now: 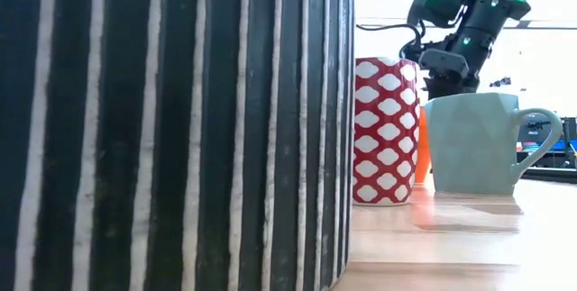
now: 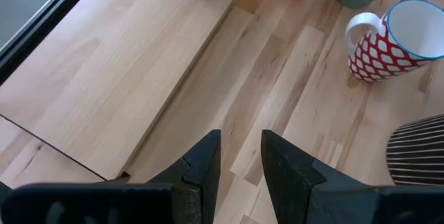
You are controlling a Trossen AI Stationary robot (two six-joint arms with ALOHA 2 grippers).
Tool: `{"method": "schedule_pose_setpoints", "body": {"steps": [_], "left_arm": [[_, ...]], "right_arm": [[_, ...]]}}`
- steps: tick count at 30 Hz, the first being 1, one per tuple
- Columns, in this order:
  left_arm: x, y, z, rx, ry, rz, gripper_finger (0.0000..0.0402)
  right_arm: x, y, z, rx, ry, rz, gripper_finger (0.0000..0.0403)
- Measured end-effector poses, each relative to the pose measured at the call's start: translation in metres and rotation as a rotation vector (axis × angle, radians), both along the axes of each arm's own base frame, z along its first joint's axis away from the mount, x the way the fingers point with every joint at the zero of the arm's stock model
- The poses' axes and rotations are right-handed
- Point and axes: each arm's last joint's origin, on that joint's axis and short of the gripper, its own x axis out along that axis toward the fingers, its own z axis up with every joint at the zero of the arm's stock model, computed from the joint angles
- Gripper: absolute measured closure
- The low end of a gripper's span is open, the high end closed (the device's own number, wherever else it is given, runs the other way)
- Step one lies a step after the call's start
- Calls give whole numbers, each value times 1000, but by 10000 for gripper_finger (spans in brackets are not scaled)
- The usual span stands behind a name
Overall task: Place coffee mugs
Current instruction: Move the orange mug to the center of the table
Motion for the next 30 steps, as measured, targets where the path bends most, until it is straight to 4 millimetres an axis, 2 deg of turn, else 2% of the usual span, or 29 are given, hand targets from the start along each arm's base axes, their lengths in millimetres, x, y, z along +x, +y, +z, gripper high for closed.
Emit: {"method": "schedule_pose_setpoints", "body": {"steps": [9, 18, 30], "left_arm": [[0, 0, 0, 0, -1, 0, 307], [0, 0, 0, 0, -2, 1, 307], [0, 0, 0, 19, 7, -25, 307]], "right_arm": [[14, 9, 1, 9, -92, 58, 307], [40, 13, -12, 59, -83, 119, 307], [91, 3, 9, -22, -111, 197, 307]]}}
